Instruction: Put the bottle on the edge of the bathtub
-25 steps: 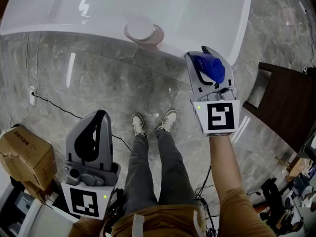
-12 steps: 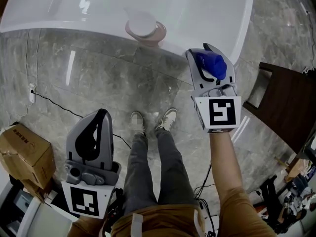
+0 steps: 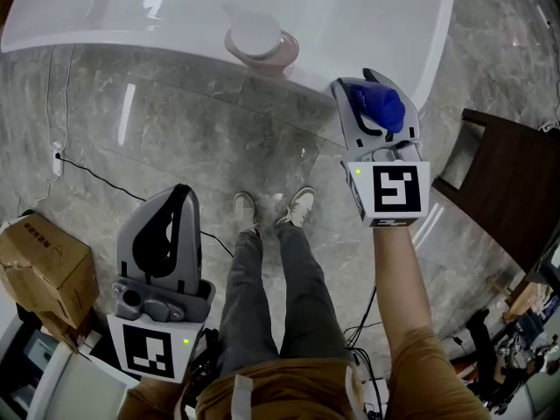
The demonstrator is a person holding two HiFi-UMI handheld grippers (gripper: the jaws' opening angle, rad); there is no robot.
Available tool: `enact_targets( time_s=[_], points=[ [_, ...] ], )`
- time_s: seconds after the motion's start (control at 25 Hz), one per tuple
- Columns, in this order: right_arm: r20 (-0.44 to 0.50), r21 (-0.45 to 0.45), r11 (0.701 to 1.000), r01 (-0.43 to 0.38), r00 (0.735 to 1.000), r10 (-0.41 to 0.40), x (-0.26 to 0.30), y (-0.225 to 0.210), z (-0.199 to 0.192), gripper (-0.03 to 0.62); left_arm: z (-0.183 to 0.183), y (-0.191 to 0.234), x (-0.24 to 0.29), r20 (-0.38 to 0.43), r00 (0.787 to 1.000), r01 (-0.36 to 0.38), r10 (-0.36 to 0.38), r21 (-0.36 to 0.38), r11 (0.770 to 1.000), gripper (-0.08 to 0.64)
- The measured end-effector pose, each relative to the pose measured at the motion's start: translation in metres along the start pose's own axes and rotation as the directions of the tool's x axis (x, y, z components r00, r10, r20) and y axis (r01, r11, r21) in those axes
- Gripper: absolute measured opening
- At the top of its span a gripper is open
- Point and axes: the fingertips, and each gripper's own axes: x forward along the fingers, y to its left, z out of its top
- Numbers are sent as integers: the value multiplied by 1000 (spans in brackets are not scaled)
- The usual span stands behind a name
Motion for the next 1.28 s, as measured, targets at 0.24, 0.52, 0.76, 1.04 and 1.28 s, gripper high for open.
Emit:
enact_targets(
  time_s=[0.24,0.52,0.76,1.04,1.28],
  points=[
    [1,0,1000,8,1000,-8,3,-3,-1,158,0,2,4,2,1000,-4,4,-1,1000,6],
    [16,-1,1000,13,1000,-13,7,-3,-1,158,4,5,7,7,1000,-15,14,8,1000,6],
    [29,7,1000,27,999,-27,6,1,-1,158,7,6,2,2,1000,-22,22,16,1000,6],
    [44,18,999,33,998,-34,7,-2,2,158,6,1,1,-1,1000,-20,20,15,1000,6],
    [48,-19,999,37,998,-36,6,3,1,158,5,-1,0,-4,1000,-25,25,10,1000,6]
  ],
)
